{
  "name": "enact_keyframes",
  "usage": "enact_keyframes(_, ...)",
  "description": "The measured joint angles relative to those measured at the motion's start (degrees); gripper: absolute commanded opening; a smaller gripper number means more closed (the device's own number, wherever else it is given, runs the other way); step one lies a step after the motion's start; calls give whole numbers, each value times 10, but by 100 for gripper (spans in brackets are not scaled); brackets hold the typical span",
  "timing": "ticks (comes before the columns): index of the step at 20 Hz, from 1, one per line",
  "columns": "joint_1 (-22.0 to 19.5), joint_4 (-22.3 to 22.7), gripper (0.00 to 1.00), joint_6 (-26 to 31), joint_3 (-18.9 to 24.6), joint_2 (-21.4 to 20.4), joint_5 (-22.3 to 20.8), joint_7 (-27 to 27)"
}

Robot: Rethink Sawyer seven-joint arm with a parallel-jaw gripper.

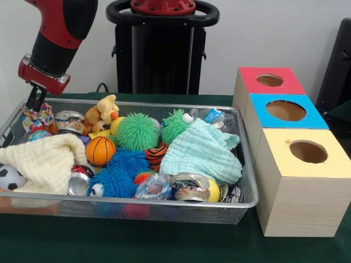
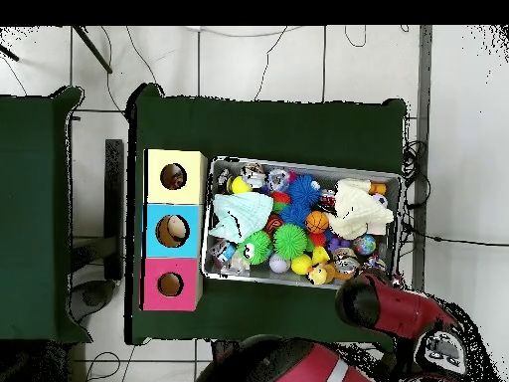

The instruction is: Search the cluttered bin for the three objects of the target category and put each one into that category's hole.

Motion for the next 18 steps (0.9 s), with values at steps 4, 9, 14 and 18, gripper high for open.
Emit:
enact_keyframes(4, 0, 2, 0, 0, 0, -1, 0, 0)
enact_keyframes(9, 0, 8, 0, 4, 0, -13, 0, 0)
enact_keyframes(14, 0, 13, 0, 71, 0, -64, 8, 0)
enact_keyframes(18, 0, 13, 0, 115, 0, -88, 15, 0)
